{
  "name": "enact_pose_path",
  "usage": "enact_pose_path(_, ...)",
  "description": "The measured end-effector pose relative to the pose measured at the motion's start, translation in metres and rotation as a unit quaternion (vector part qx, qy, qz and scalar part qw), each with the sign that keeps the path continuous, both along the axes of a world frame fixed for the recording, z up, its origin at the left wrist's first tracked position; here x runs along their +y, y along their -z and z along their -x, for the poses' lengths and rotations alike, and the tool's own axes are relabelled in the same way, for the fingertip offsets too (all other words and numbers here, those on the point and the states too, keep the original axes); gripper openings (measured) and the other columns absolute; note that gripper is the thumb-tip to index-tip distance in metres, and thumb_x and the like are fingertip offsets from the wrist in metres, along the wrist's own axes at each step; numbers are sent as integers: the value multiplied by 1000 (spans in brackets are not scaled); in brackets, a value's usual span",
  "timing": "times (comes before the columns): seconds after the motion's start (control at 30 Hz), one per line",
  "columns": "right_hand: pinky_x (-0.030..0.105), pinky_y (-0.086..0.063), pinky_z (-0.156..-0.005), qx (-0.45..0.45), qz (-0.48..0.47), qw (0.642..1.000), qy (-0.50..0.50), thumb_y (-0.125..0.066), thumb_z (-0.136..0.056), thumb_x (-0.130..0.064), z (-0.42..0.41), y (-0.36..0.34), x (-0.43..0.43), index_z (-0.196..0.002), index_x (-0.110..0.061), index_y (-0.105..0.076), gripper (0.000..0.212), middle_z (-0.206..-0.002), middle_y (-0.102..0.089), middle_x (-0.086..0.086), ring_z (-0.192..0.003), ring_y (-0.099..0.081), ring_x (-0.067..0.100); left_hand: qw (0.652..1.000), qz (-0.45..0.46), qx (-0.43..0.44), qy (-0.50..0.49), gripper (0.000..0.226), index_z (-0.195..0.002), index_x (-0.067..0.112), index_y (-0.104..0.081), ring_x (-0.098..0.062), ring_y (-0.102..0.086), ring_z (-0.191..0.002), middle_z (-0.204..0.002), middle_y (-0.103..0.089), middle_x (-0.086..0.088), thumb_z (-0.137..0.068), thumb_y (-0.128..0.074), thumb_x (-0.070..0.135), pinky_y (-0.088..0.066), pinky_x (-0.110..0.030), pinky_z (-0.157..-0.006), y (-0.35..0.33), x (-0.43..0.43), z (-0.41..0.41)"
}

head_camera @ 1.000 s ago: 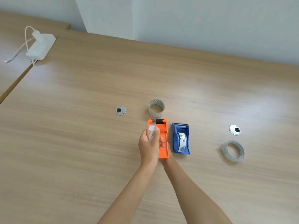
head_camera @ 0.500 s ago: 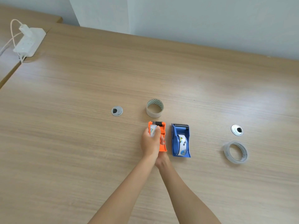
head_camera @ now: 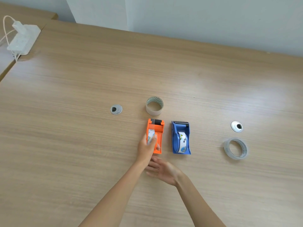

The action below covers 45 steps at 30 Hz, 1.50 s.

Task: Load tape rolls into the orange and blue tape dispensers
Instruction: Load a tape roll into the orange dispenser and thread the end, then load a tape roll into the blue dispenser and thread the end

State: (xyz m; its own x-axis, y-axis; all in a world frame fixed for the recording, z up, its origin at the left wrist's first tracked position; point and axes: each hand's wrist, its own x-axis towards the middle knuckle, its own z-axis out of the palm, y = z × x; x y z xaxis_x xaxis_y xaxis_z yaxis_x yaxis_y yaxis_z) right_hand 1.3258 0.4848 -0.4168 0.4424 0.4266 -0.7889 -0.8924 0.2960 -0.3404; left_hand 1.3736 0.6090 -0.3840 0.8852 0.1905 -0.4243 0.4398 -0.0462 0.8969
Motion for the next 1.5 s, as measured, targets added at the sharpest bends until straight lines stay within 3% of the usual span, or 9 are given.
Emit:
enact_pose_path(0.27,42,-42,-105,-63,42,994,-73,-43,-98,-24,23,-30,-29,-131,-15,-53,35,-128,-62,13,-122,-56,26,999,-35,25,34,16,-94,19,-53,-14,-55,-72,-80,-58,4,-91,-60,33,-44,-25,-64,5,7,5)
enact_pose_path(0.4,40,-46,-101,-130,95,981,-109,-45,-99,-21,23,-59,-55,-123,-13,-60,30,-120,-67,15,-113,-62,26,997,-72,17,25,49,-115,8,-49,-20,-53,-103,-108,-53,-3,-82,-70,38,-45,-26,-85,2,9,8)
enact_pose_path(0.47,35,-50,-93,-168,133,971,-103,-44,-99,-19,17,-73,-74,-116,-8,-63,28,-111,-70,15,-102,-66,23,982,-179,-50,-17,62,-124,5,-48,-17,-42,-114,-118,-45,-1,-79,-72,40,-36,-28,-99,-6,8,11)
enact_pose_path(0.6,23,-51,-67,-220,269,937,21,-44,-99,-18,-9,-89,-96,-89,-6,-65,26,-80,-70,12,-69,-64,17,927,-286,-240,-45,23,-107,7,-57,-22,-48,-108,-109,-56,-6,-90,-53,21,-42,-30,-94,-44,-21,12)
enact_pose_path(0.73,25,-50,-63,-236,394,881,114,-52,-94,-22,-41,-80,-86,-87,-8,-59,17,-75,-62,7,-64,-58,14,954,-208,-212,34,17,-107,5,-55,-21,-51,-105,-106,-55,-2,-91,-49,8,-40,-24,-92,-58,-75,7)
enact_pose_path(0.87,37,-50,-84,-230,418,877,57,-57,-90,-34,-59,-59,-69,-91,-15,-57,19,-94,-63,6,-85,-58,19,988,-154,14,31,36,-120,-6,-49,-28,-50,-113,-121,-53,-17,-93,-51,19,-40,-30,-94,-40,-103,-4)
enact_pose_path(1.07,20,-41,-62,-242,426,872,6,-61,-89,-33,-56,-44,-63,-114,-7,-54,37,-98,-55,5,-86,-53,18,979,35,201,9,45,-127,2,-52,-23,-55,-107,-111,-56,-6,-103,-31,33,-39,-27,-83,-34,-117,-16)
enact_pose_path(1.3,14,-44,-57,-304,419,855,26,-61,-90,-15,-43,-48,-79,-98,-5,-64,14,-81,-62,10,-71,-54,16,974,84,210,1,31,-124,3,-55,-21,-58,-93,-106,-63,-10,-99,-49,21,-43,-24,-60,-29,-114,-11)
enact_pose_path(1.5,18,-45,-63,-344,373,860,50,-56,-91,-8,-24,-80,-103,-92,-11,-68,13,-80,-67,0,-73,-57,11,983,122,135,39,34,-121,6,-59,-22,-64,-91,-108,-68,-8,-89,-65,15,-52,-27,-70,-48,-113,6)
